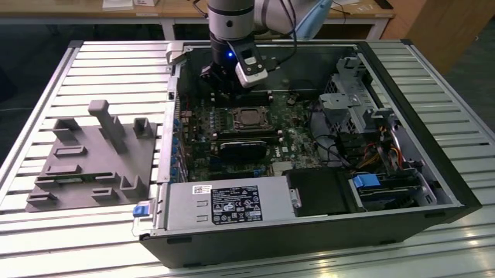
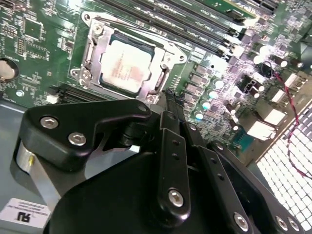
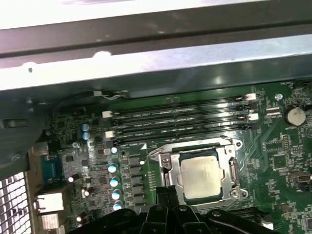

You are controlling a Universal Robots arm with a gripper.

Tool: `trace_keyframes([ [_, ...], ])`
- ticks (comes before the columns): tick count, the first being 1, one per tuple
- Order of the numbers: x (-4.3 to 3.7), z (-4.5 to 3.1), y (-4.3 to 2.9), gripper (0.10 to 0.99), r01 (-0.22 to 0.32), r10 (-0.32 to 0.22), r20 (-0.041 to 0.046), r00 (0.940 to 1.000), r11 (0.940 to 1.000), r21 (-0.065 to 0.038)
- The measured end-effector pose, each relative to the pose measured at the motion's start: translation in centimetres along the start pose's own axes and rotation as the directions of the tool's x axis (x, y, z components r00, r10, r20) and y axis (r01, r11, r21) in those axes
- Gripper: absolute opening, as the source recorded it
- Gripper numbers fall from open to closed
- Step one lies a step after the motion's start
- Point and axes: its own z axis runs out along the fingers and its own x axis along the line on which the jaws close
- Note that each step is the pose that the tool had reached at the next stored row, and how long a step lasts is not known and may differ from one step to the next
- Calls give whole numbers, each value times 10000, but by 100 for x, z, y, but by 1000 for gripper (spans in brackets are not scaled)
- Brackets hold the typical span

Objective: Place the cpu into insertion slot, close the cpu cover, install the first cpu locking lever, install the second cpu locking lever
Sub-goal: 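Install the first cpu locking lever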

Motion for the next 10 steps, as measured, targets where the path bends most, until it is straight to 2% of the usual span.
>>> trace_keyframes([
  [5, 44, -2, -7, 102, 0, 0, 0, 10000, 10000, 1],
  [10, 130, -2, -19, 102, 0, 0, 2, 10000, 10000, -6],
])
